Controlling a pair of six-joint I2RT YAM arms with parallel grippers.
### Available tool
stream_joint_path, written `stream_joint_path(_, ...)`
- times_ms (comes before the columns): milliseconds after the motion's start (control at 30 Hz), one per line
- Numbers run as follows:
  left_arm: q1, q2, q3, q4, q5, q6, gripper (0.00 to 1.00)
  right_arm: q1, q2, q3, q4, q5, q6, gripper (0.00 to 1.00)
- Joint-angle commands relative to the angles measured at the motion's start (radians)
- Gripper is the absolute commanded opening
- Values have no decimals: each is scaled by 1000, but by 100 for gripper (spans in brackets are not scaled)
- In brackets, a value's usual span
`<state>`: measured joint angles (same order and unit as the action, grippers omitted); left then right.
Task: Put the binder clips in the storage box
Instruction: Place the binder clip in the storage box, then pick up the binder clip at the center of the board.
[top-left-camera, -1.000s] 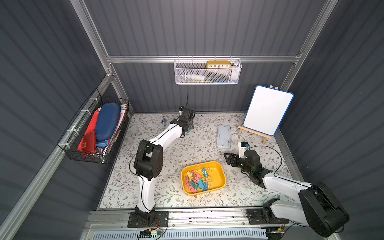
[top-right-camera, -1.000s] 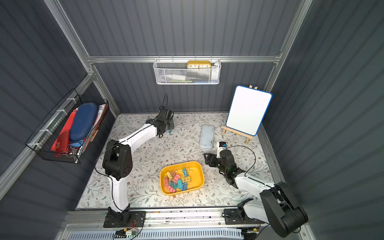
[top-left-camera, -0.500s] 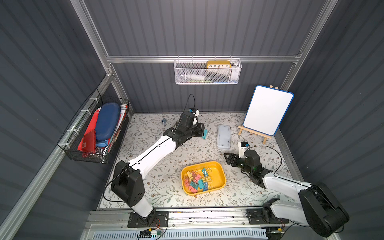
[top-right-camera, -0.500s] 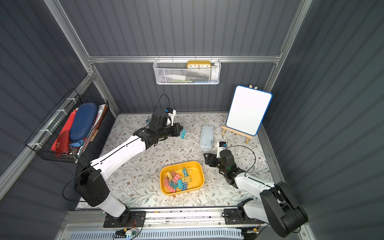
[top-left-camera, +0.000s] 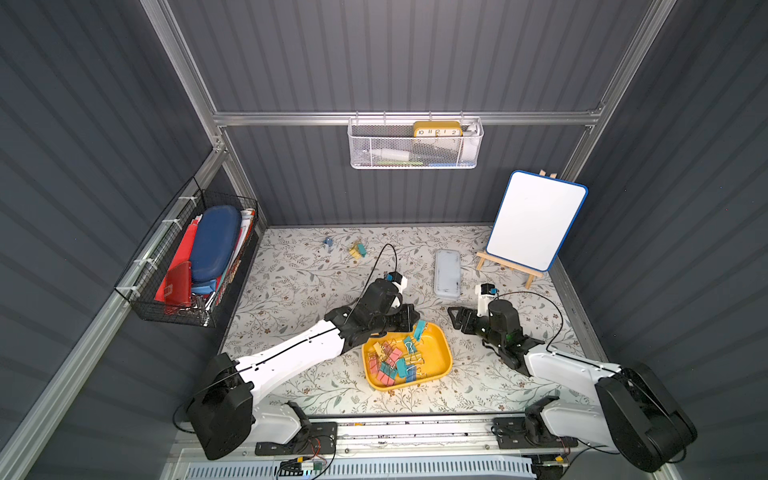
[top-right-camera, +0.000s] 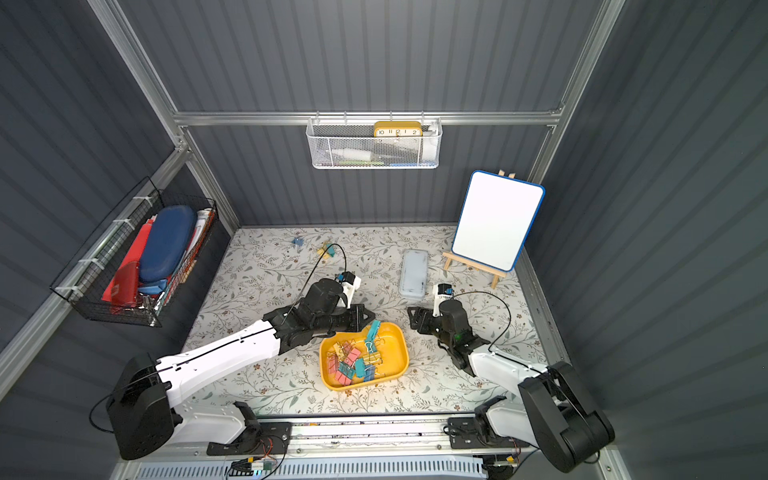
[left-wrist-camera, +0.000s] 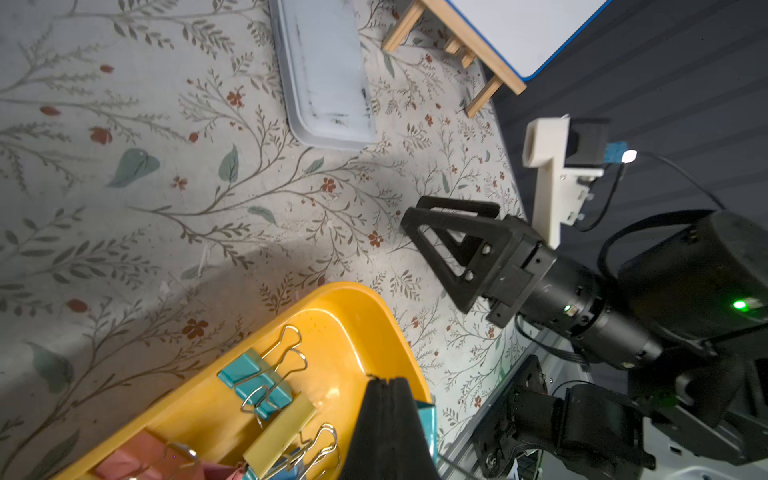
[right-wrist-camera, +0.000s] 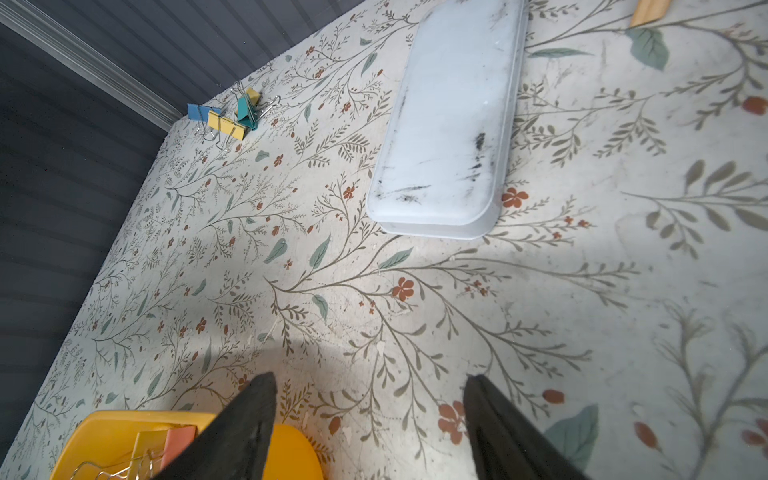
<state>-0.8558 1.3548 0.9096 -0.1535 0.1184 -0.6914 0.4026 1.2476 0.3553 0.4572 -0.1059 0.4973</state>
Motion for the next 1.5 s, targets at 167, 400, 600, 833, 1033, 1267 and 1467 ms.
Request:
stream_joint_path(167, -6, 28, -106, 58, -139, -55, 0, -2, 14, 22, 18, -6, 4, 76)
stream_joint_path(400, -6, 100, -98, 58, -173, -67, 13, -2, 12, 24, 16, -2, 2, 76)
stream_joint_path(600, -5, 60, -1, 0, -255, -60, 42, -2, 7, 24, 13, -1, 3, 76)
stream_joint_path(833, 162, 112, 247, -121, -394, 87, 44, -2, 6, 23, 15, -6, 4, 76)
stream_joint_path(1033, 282, 332, 467, -115, -571, 286, 41, -3, -8, 20, 7, 4, -2, 76)
stream_joint_path(1267, 415, 695, 793, -182, -611, 343, 35, -2, -29, 19, -6, 8, -10, 76)
stream_joint_path(1467, 561, 794, 821, -74, -382, 335, 37, -2, -65, 11, 7, -27, -18, 76)
